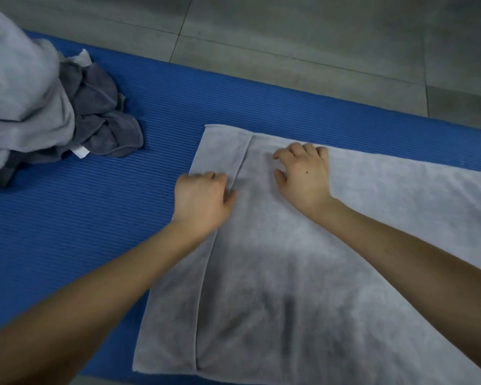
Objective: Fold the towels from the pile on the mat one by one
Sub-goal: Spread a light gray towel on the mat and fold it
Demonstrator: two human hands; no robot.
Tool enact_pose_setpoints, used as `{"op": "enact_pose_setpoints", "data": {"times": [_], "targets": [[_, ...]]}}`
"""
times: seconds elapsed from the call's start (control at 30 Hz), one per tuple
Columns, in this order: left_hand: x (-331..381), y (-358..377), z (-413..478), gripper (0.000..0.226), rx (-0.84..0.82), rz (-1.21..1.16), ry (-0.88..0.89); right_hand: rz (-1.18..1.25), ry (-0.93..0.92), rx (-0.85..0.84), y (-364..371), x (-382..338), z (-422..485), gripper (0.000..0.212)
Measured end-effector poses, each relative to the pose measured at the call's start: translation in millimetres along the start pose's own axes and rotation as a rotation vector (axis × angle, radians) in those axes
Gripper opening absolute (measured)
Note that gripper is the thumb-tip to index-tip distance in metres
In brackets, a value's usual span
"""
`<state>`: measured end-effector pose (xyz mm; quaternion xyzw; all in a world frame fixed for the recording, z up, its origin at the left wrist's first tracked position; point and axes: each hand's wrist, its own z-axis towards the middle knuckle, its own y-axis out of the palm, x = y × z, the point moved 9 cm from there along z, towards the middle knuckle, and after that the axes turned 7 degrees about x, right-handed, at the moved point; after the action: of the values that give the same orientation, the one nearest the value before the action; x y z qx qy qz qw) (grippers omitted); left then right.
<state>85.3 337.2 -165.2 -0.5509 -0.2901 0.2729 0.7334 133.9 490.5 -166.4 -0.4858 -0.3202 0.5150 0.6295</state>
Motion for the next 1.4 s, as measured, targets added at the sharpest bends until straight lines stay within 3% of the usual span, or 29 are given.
{"op": "enact_pose_setpoints", "data": {"times": [0.07, 0.2, 0.27, 0.33, 0.53, 0.67, 0.8, 1.0, 1.23, 1.4], "targets": [[7, 5, -31, 0.027, -0.143, 0.025, 0.016, 0.004, -0.057, -0.005, -7, -5, -24, 0.024], [18, 4, -51, 0.02, -0.225, 0.024, 0.016, 0.009, -0.111, -0.025, -25, -6, -67, 0.025], [15, 9, -50, 0.008, -0.279, -0.005, -0.061, 0.01, -0.116, -0.033, -35, -1, -84, 0.025], [13, 12, -49, 0.012, -0.33, -0.008, -0.118, -0.005, -0.088, -0.038, -44, 10, -98, 0.027], [17, 12, -50, 0.015, -0.349, 0.028, -0.095, -0.024, -0.009, -0.019, -62, 31, -132, 0.03], [-3, 15, -49, 0.019, -0.309, -0.262, -0.301, -0.026, 0.017, 0.005, -75, 38, -151, 0.03], [-16, 11, -53, 0.027, -0.286, -0.395, -0.437, -0.034, 0.001, 0.011, -79, 41, -165, 0.03], [-3, 4, -60, 0.027, -0.256, -0.277, -0.331, -0.06, -0.047, -0.008, -78, 40, -177, 0.027], [-8, 6, -67, 0.028, -0.176, -0.526, -0.529, -0.073, -0.127, -0.01, -82, 34, -183, 0.026], [18, 9, -67, 0.03, -0.238, -0.359, -0.384, -0.081, -0.113, -0.032, -93, 51, -197, 0.026]]}}
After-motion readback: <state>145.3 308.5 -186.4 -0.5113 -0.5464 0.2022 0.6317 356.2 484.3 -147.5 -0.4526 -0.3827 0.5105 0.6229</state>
